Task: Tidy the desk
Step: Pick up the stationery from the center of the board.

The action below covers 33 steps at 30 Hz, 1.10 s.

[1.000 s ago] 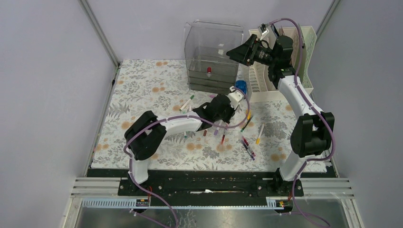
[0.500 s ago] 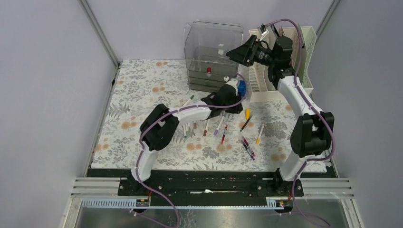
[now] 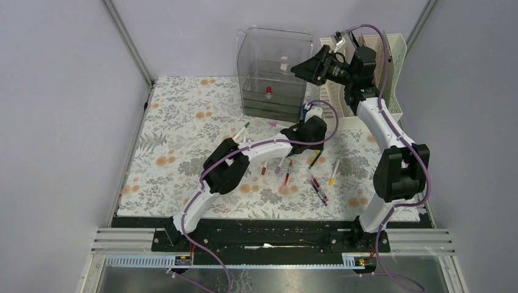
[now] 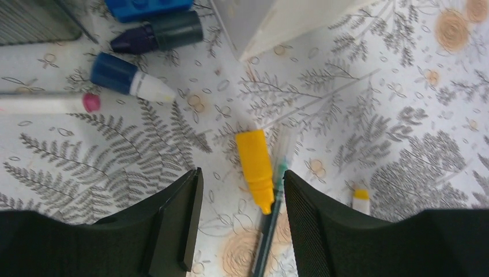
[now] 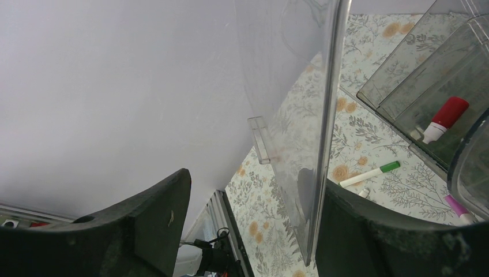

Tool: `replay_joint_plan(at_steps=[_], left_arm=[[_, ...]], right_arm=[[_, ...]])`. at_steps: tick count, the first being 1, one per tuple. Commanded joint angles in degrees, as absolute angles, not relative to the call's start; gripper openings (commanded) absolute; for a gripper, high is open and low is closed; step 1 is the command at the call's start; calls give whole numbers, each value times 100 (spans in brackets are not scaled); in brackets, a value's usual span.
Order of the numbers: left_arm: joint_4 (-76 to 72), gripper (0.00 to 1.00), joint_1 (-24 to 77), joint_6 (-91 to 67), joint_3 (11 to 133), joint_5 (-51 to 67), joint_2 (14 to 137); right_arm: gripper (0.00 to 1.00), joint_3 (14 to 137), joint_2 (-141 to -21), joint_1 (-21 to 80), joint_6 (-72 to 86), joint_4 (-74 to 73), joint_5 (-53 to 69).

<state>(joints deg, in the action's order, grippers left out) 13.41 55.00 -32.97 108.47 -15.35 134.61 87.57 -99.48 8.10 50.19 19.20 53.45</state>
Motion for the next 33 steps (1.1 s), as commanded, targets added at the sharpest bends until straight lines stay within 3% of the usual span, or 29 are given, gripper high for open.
replay_joint_plan(at_steps=[1, 17, 29, 33], left_arm=[[1439, 59, 5458, -3179, 11368, -2002, 13710], [1801, 50, 5532, -3077, 12090, -1917, 14332], [2748, 23, 5746, -2338, 11733, -2807, 14217], [2594, 6, 5761, -2181, 11116, -2996, 13691]], right_arm=[[76, 8832, -9650, 790, 5070, 2276, 5484], [76, 8836, -9675, 792, 5086, 2288, 5477], [76, 8832, -9693, 798, 5117, 2324, 5467], [76, 8832, -9688, 793, 5133, 2338, 5467]])
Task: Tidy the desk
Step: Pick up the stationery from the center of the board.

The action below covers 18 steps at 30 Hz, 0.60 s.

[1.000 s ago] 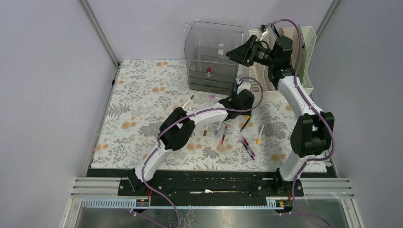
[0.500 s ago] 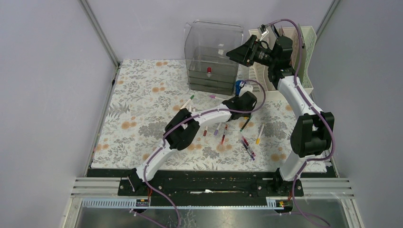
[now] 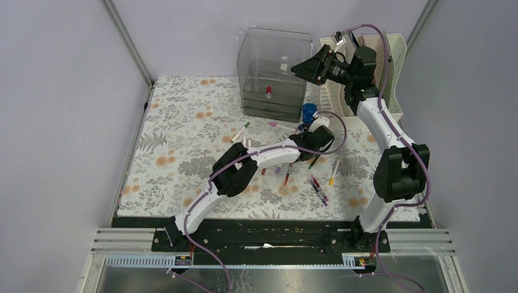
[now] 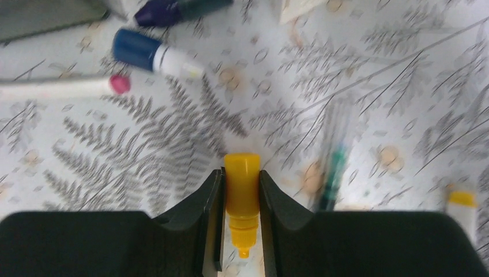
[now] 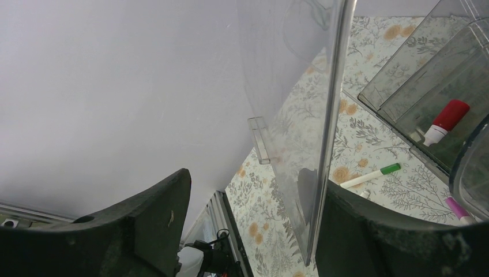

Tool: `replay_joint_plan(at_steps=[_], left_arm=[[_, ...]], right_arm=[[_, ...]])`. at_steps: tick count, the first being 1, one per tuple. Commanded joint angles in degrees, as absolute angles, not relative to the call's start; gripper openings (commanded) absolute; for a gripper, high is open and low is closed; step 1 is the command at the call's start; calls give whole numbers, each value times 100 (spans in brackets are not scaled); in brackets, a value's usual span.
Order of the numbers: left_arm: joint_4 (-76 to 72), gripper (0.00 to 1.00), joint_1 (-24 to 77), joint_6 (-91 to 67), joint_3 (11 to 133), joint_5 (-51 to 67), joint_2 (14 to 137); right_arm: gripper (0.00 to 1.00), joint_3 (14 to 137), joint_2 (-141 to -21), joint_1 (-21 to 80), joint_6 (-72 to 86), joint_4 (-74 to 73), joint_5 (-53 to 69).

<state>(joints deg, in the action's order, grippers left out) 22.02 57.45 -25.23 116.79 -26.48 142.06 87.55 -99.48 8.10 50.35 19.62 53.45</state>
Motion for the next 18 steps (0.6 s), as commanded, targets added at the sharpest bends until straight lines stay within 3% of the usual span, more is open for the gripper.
replay_joint_plan(at_steps=[1, 10, 18], left_arm=[[2483, 4, 5757, -2151, 10934, -2972, 13523], [-217, 0, 5530, -2021, 8330, -1376, 11102], [-3348, 0, 4142, -4410, 5390, 398, 9357]], right_arm=[[76, 8832, -9685, 793, 5133, 2338, 5467], [76, 8798, -9655, 791, 5124, 2330, 5482], [76, 8763, -9669, 791, 5174, 2389, 5476]])
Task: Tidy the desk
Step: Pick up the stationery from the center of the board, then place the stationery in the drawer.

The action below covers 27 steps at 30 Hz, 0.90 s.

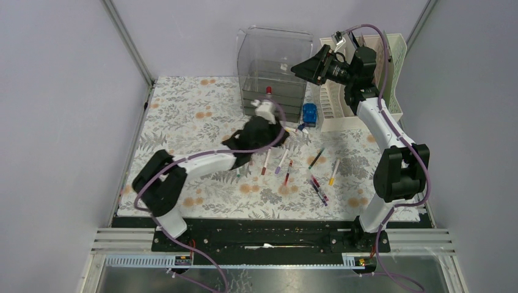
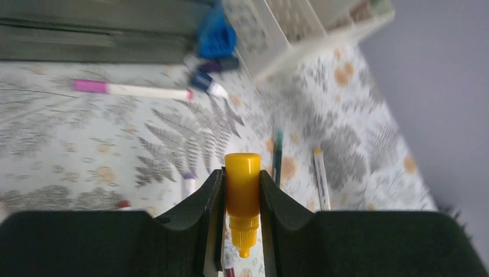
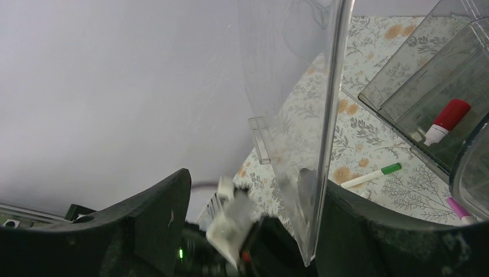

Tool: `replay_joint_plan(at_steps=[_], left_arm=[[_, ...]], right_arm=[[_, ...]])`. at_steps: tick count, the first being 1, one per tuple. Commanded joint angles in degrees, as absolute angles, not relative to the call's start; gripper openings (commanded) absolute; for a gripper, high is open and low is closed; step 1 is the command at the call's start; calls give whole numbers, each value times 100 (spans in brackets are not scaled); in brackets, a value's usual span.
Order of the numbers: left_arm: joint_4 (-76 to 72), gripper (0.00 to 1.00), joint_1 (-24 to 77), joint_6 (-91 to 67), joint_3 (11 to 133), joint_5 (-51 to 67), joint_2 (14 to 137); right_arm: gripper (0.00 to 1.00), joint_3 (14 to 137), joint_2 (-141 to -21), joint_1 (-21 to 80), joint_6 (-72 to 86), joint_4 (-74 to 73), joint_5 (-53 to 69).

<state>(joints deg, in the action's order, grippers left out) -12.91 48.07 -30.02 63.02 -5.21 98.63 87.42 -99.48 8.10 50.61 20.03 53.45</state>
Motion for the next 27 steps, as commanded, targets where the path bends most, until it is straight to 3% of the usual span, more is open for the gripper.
replay_joint_plan(at_steps=[1, 9, 14, 27], left_arm=[[-3568, 0, 3969, -4723, 5163, 382, 9254], [-4481, 0, 3009, -7301, 4199, -1030, 8767], [-4569, 0, 2847, -8228, 4781, -1407, 9135], [-5276, 0, 2527, -9490, 6864, -941, 11203]], right_arm=[[76, 8767, -9671, 791, 5172, 2390, 5476], [76, 8769, -9672, 792, 5173, 2391, 5466], [76, 8804, -9699, 795, 5183, 2391, 5457], [76, 8795, -9659, 791, 5194, 2400, 5458]])
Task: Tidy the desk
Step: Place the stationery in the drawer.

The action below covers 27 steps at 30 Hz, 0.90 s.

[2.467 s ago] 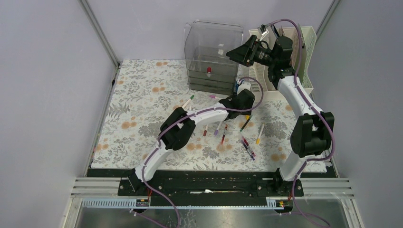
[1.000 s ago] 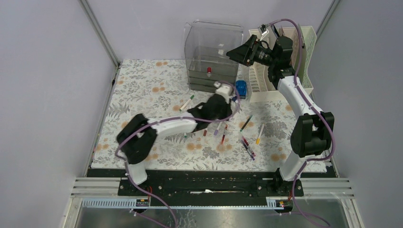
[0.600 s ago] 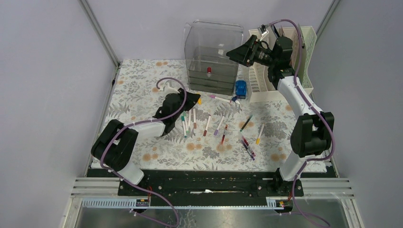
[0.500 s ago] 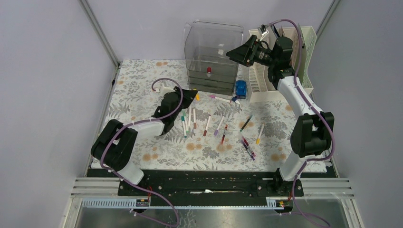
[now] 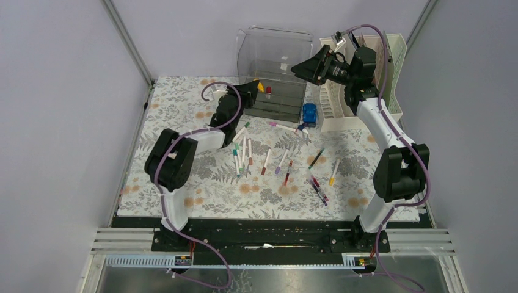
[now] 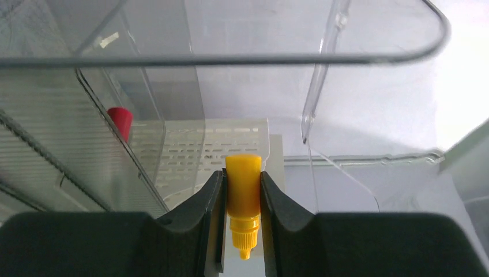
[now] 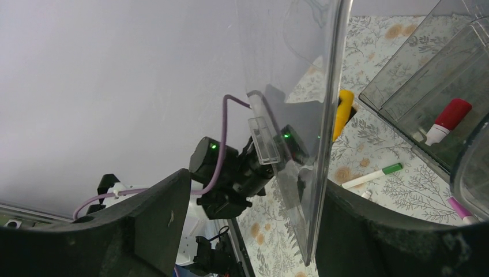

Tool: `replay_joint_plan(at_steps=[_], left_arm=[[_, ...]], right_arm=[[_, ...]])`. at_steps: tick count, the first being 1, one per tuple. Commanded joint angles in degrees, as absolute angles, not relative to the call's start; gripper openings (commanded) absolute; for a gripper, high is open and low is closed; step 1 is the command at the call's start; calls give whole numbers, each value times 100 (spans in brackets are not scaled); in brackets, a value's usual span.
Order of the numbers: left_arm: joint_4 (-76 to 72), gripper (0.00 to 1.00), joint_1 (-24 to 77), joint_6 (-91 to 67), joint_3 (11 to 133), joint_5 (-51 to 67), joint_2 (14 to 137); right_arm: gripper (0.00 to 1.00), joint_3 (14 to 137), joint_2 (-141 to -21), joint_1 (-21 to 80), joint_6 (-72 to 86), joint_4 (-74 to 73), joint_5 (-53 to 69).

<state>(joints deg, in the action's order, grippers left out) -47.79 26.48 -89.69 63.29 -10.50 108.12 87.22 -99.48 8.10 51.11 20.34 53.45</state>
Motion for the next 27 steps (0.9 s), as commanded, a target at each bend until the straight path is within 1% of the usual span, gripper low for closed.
replay_joint_plan(at_steps=[1, 5, 7, 8, 11, 16, 17, 18, 19, 20, 22, 27], left_arm=[[-5262, 0, 2511, -9579, 6981, -938, 11315], [-5108, 0, 2504, -9872, 7364, -1126, 11626], [-4805, 0, 2504, -10004, 7575, -1260, 11702], [-4540, 0, 2509, -10063, 7667, -1356, 11698], [-3503, 4, 2548, -10142, 8025, -1669, 11636], [-1429, 9, 2566, -10590, 9055, -1791, 11803], [-954, 12, 2569, -10695, 9262, -1763, 11862], [-801, 15, 2567, -10746, 9389, -1755, 11905], [-738, 20, 2569, -10775, 9475, -1763, 11941], [-709, 29, 2569, -10809, 9516, -1756, 11961], [-726, 39, 2566, -10784, 9582, -1760, 11993], [-940, 48, 2566, -10642, 9595, -1729, 11993]], right_arm=[[76, 8796, -9659, 791, 5193, 2399, 5465], [76, 8806, -9670, 794, 5203, 2408, 5459], [76, 8813, -9680, 793, 5216, 2417, 5458], [76, 8815, -9685, 790, 5208, 2417, 5462], [76, 8818, -9688, 795, 5212, 2421, 5458], [76, 8824, -9689, 794, 5219, 2426, 5458], [76, 8828, -9689, 792, 5218, 2426, 5458], [76, 8832, -9693, 787, 5216, 2426, 5458], [76, 8836, -9700, 790, 5220, 2426, 5458], [76, 8848, -9693, 791, 5221, 2425, 5458], [76, 8857, -9703, 792, 5221, 2425, 5458], [76, 8860, -9716, 793, 5227, 2437, 5458]])
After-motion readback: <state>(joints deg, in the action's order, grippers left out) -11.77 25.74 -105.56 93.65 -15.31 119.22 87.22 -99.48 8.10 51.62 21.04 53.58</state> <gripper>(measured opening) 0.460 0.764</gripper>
